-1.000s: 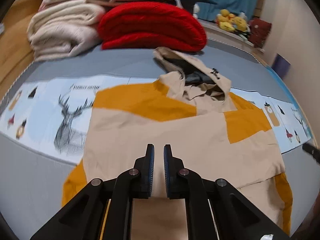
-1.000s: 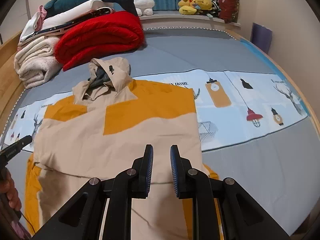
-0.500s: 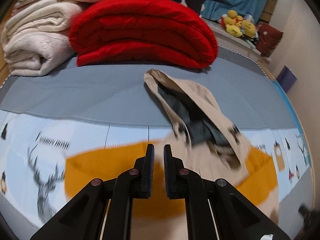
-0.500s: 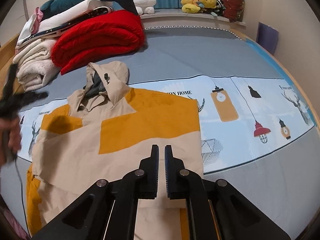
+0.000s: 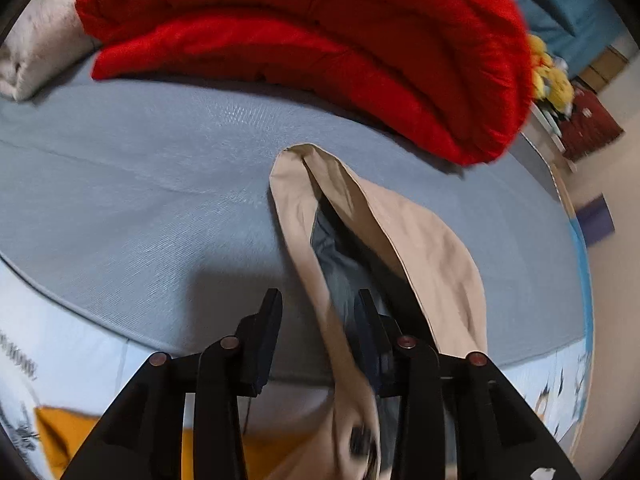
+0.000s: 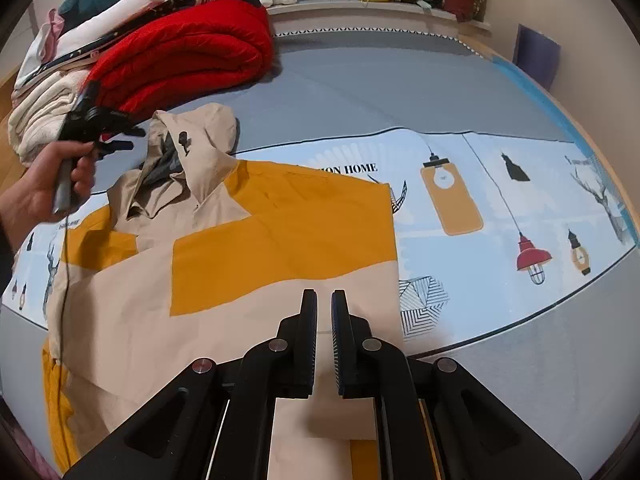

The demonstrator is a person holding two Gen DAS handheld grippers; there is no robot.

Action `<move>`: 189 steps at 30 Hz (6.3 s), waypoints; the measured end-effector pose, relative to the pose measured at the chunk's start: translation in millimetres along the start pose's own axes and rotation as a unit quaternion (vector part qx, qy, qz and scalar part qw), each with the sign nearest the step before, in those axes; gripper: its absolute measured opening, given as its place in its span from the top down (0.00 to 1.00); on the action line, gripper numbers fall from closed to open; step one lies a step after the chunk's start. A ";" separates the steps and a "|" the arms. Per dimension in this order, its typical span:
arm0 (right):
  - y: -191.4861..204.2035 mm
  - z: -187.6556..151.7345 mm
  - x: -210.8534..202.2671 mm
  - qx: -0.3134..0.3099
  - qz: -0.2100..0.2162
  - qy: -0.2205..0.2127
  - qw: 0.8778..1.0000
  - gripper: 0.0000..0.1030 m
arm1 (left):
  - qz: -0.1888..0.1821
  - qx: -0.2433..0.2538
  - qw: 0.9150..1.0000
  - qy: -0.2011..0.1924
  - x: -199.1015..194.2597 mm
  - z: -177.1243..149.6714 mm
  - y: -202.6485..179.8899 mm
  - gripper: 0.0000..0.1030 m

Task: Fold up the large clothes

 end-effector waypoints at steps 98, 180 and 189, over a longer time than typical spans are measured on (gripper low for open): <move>107.2 -100.8 73.6 0.082 0.119 0.172 0.974 0.73 | -0.040 0.018 0.989 0.144 -144.3 -369.0 -11.9 0.81; -196.9 -268.1 -109.3 0.061 -0.019 0.185 0.981 0.84 | 0.011 0.008 0.978 0.208 -305.2 -555.6 157.6 0.70; -199.1 -281.2 -94.4 0.053 -0.022 0.224 0.973 0.68 | 0.024 0.012 0.970 0.243 -292.6 -573.5 162.8 0.64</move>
Point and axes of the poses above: each gripper's, at about its wrist camera, not at the fingertips, and x roughly the way its jaws point, y to its left, z to its top, the point moved 4 cm from there along x, roughly the way its jaws point, and after that the axes turned 14 degrees about x, right-handed, at the moved point
